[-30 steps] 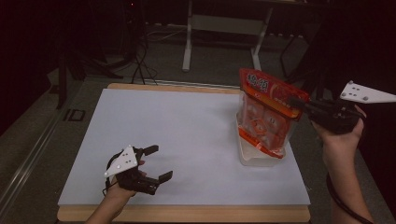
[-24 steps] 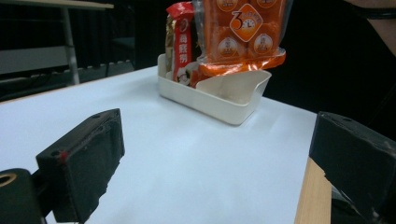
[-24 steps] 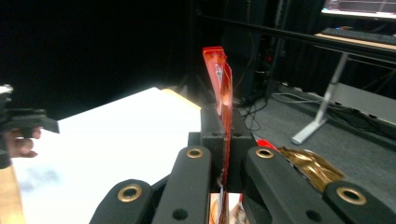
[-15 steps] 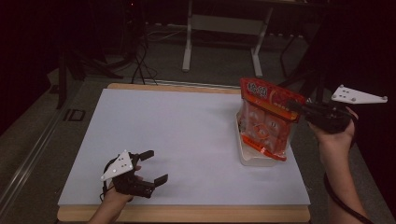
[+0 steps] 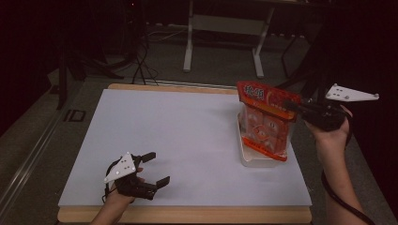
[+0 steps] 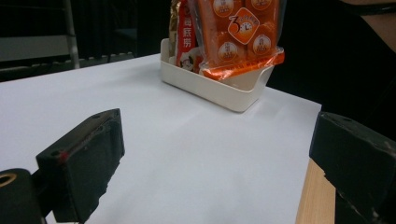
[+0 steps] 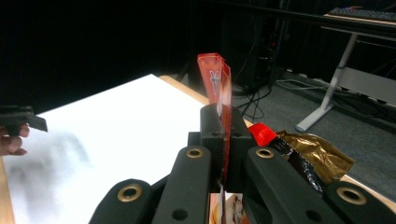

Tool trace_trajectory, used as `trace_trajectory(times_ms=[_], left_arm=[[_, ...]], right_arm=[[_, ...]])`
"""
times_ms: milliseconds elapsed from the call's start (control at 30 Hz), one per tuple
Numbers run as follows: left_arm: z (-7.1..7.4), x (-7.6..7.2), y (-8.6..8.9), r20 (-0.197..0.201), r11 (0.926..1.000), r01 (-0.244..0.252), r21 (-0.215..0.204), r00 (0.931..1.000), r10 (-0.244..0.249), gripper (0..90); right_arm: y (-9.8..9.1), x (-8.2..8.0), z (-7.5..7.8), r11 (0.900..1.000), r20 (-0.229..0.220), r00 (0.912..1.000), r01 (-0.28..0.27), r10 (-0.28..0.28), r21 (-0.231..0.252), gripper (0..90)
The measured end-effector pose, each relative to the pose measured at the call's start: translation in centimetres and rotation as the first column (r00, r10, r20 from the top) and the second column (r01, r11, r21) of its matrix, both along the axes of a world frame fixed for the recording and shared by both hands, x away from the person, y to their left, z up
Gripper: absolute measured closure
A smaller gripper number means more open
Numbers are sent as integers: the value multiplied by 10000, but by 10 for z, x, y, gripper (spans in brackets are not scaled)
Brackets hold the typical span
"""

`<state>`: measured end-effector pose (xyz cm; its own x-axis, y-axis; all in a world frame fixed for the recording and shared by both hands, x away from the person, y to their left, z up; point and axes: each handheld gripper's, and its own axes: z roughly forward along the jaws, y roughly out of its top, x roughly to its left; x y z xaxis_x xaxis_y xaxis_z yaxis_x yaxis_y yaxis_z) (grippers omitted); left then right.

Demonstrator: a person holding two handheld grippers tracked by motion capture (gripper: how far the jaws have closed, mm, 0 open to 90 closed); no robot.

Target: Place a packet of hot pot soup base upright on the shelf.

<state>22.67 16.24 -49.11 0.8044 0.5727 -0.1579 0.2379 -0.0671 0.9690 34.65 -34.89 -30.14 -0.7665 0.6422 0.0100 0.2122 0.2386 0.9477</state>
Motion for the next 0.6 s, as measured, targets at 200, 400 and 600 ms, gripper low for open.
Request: trace_trajectory(times_ms=[200,400,600], left_arm=[[-1,1,1,-28,10000,-42,-78,10000,42,40],[-2,1,2,-42,9999,-110,-97,9999,110,40],[-2,0,3,-36,9999,-160,-63,9999,160,40]], right_arm=[[2,8,0,10000,246,9997,-24,24,8,900],[3,12,-4,9996,352,9994,48,-38,-268,900],[-7,10,-17,9990,1,9999,135,-135,425,900]])
